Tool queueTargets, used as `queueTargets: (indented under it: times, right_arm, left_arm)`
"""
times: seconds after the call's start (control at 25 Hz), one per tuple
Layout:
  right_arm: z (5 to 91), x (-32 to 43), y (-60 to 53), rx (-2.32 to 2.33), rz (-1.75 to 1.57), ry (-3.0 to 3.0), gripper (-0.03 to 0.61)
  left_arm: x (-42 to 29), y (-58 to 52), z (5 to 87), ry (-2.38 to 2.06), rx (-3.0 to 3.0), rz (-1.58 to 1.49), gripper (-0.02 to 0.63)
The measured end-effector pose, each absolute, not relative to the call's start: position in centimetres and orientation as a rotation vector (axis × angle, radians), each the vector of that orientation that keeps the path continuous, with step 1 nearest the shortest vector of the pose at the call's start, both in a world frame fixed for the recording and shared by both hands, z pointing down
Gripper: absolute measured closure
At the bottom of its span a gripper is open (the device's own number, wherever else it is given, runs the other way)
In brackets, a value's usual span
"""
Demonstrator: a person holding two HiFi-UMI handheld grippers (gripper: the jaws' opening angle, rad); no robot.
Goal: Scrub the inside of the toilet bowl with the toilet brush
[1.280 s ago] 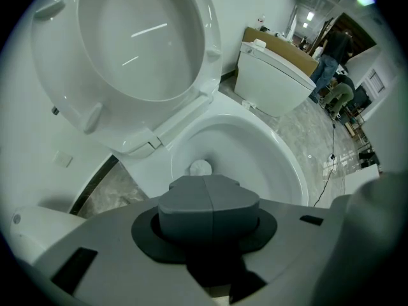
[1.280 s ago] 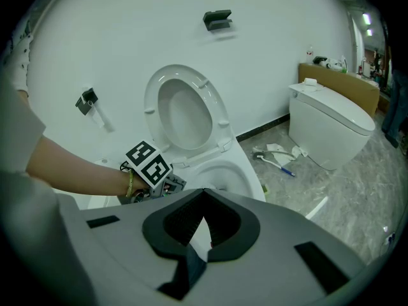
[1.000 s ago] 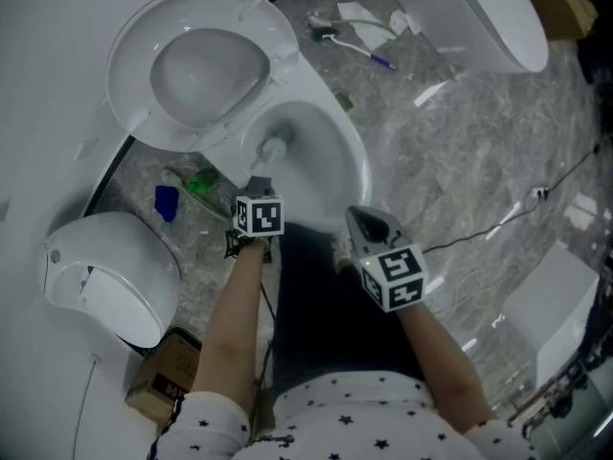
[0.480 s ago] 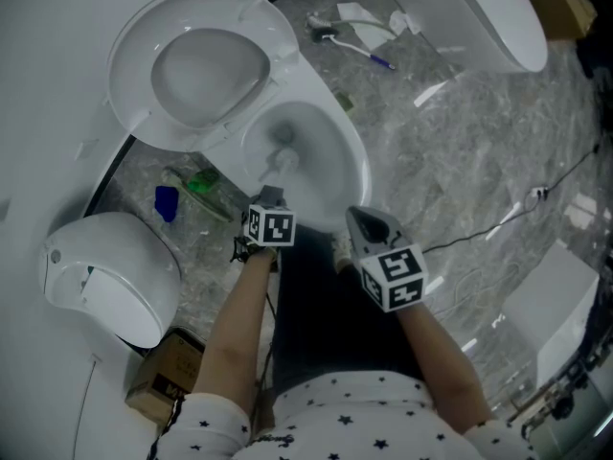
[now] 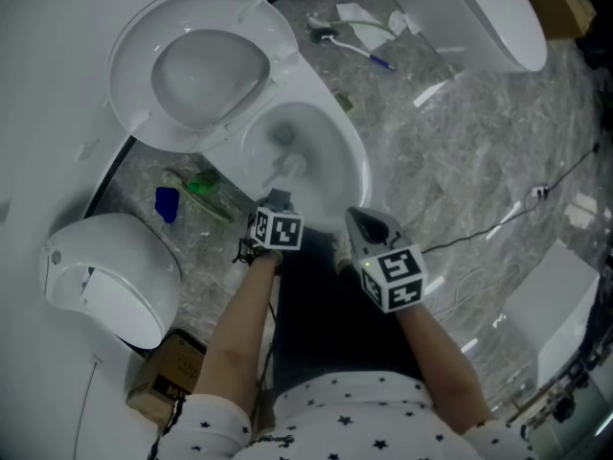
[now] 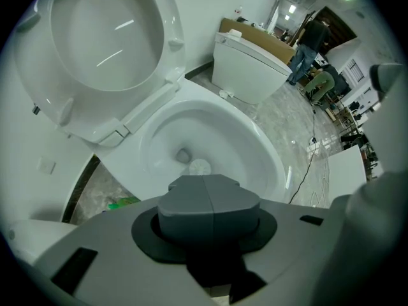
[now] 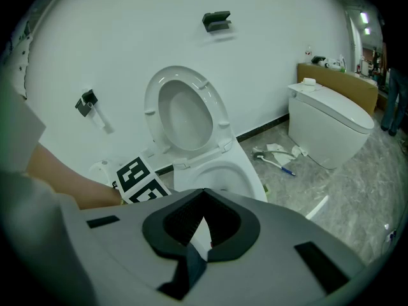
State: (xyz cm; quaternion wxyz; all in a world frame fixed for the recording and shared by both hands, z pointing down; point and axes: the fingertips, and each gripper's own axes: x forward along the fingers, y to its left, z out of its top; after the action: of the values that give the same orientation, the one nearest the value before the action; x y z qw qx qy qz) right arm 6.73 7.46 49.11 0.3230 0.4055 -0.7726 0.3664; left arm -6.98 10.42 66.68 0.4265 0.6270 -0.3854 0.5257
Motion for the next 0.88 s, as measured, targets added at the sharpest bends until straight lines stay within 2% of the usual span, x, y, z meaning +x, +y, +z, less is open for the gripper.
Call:
queueTargets:
  times: [0.88]
  right_arm:
    - [49.3,6.7,7.5,1.054,0.965,-2.032,0.578]
  left_arm:
    - [-3.8,10.5,66.5,-0.882,1.616,1.312,0.459]
